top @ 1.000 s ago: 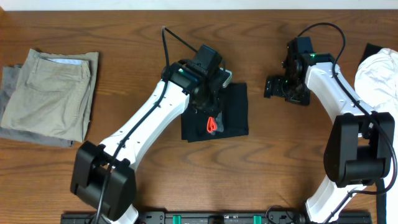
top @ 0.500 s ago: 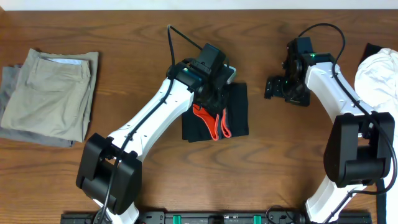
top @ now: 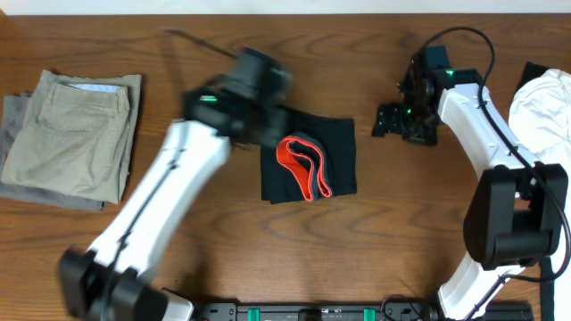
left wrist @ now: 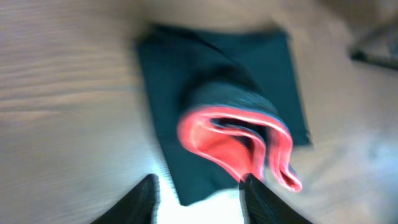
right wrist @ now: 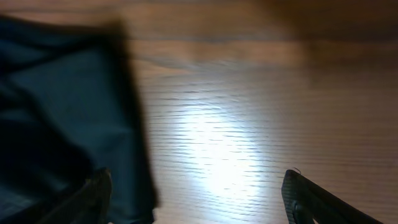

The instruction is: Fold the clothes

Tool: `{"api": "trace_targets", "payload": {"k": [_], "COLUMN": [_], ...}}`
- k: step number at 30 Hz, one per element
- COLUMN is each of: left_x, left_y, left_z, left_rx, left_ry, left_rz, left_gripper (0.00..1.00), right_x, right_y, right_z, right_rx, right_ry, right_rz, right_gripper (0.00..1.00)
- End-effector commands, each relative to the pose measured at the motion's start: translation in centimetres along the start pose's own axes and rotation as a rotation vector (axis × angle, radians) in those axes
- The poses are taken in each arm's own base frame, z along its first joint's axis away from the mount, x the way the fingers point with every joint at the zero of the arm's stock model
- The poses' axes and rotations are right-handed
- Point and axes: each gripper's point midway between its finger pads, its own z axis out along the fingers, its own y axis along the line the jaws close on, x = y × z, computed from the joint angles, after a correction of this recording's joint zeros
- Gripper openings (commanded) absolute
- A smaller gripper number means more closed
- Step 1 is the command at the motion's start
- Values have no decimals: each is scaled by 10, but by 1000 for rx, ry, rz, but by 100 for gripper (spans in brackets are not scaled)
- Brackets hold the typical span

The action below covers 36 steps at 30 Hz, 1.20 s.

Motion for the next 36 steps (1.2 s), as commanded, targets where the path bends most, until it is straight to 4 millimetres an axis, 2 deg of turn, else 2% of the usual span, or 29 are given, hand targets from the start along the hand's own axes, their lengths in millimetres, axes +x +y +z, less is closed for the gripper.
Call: {"api": "trace_targets", "payload": {"k": [1,3,5,8,12,15,19,23,28,33,36], "left_x": [-20,-21,-18,-6,8,15,17,18,18,18,18], "left_y": [60,97,128,165,190,196,197,196,196,196,196], "left_z": [-36,-48,-54,-60,-64,-64,-64,-64,-64,-64,-64], "left_rx": [-100,-143,-180,-229,-264,-275,-276,-276,-277,-277,-277], "left_ry": [-113,-139,-151,-143,-120,-102,-94,-89,-88,-88,-88], "left_rz": [-244,-378,-490,-602,-675,-699,-701,-702,-702,-702,-702], "left_gripper": [79,91,98,98,98,98,98,98,98,98,98], "right_x": [-9,-6,3,23,44,57,73,76,69,61,55], "right_y": [41,60,81,113,140,154,166,163,151,148,145], "right_z": [-39,-49,-52,-47,-37,-35,-30,-16,11,30,33], "right_rx": [-72,-92,-106,-106,-15,87,114,142,181,191,193], "right_ry": [-102,-128,-132,-112,-128,-179,-182,-149,-103,-96,-104], "right_rz": [-112,-165,-229,-320,-383,-387,-376,-363,-341,-327,-315], "right_gripper": [86,87,87,86,85,82,77,74,70,52,41]}}
